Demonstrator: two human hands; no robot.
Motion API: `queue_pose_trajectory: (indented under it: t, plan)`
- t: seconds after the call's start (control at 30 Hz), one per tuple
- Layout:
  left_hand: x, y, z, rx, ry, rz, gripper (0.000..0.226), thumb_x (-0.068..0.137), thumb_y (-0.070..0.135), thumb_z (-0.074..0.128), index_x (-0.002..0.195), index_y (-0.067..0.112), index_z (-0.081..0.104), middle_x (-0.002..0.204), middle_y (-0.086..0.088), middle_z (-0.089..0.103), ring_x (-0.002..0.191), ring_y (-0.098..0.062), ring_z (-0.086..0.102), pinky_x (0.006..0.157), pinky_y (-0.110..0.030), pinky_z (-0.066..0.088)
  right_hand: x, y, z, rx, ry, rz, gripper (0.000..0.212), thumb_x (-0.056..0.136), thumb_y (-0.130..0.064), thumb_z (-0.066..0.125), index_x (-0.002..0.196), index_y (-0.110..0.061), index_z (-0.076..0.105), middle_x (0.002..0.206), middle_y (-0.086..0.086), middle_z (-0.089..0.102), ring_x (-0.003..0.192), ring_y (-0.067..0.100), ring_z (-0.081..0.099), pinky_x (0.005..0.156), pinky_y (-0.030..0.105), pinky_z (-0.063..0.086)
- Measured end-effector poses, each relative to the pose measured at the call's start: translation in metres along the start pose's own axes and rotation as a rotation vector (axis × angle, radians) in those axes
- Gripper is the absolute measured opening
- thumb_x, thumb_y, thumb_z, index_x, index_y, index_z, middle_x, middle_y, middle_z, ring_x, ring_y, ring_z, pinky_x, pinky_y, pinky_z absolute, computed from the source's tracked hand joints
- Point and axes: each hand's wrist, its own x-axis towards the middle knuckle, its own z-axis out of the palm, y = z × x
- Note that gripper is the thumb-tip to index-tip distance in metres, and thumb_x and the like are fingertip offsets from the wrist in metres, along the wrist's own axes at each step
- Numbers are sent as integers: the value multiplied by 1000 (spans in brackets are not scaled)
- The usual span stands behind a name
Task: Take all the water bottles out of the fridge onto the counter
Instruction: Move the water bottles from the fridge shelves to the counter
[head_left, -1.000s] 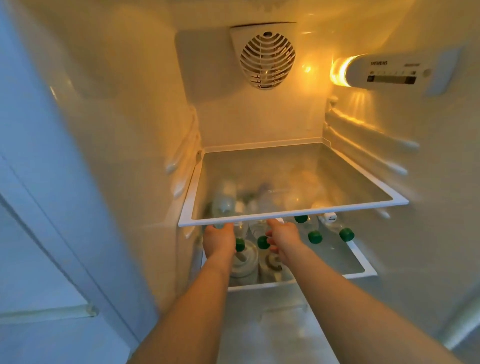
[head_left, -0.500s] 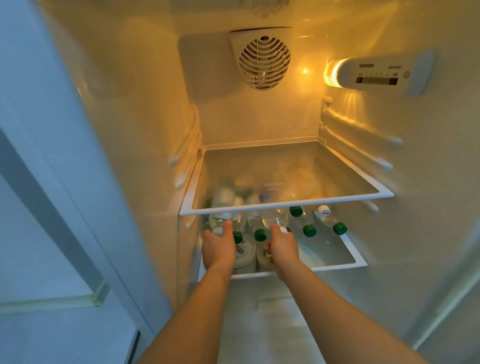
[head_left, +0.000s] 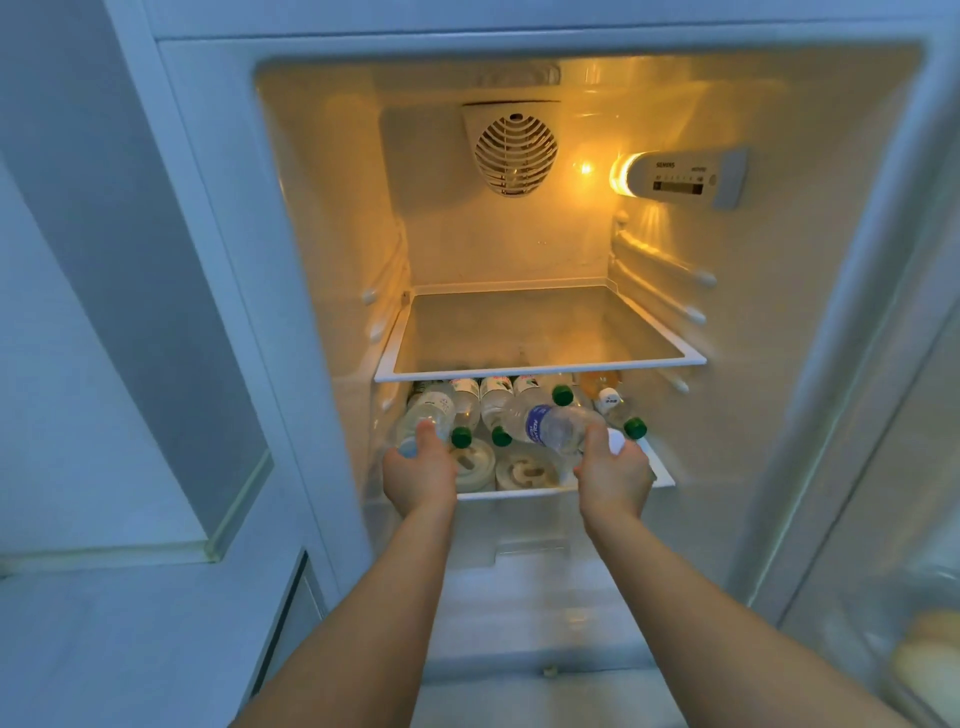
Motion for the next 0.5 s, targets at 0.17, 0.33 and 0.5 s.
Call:
queue_pose_trajectory:
  t: [0.17, 0.33, 0.5]
  plan:
    - [-13, 18, -16, 152, 62, 110, 59, 76, 61, 54, 113, 14, 59, 105, -6, 66, 89, -32, 68, 79, -46, 60, -3, -15, -34, -96, 2, -78, 42, 85, -44, 54, 84, -2, 60, 82, 12, 59, 78, 30, 53, 65, 32, 40]
    - [-21, 37, -31, 469, 57, 352, 39, 89, 49, 54, 100, 12, 62, 95, -5, 63, 88, -28, 61, 67, -27, 44, -5, -38, -39, -179, -43, -197, 35, 84, -45, 57, 74, -11, 56, 77, 6, 55, 74, 26, 50, 61, 31, 34]
    - [-28, 51, -22, 713, -72, 591, 38, 95, 49, 47, 111, 16, 57, 103, -3, 63, 87, -19, 51, 68, -27, 36, 3, -53, -29, -271, -99, -340, 32, 74, -38, 64, 56, -17, 47, 58, 0, 49, 56, 18, 43, 50, 26, 28]
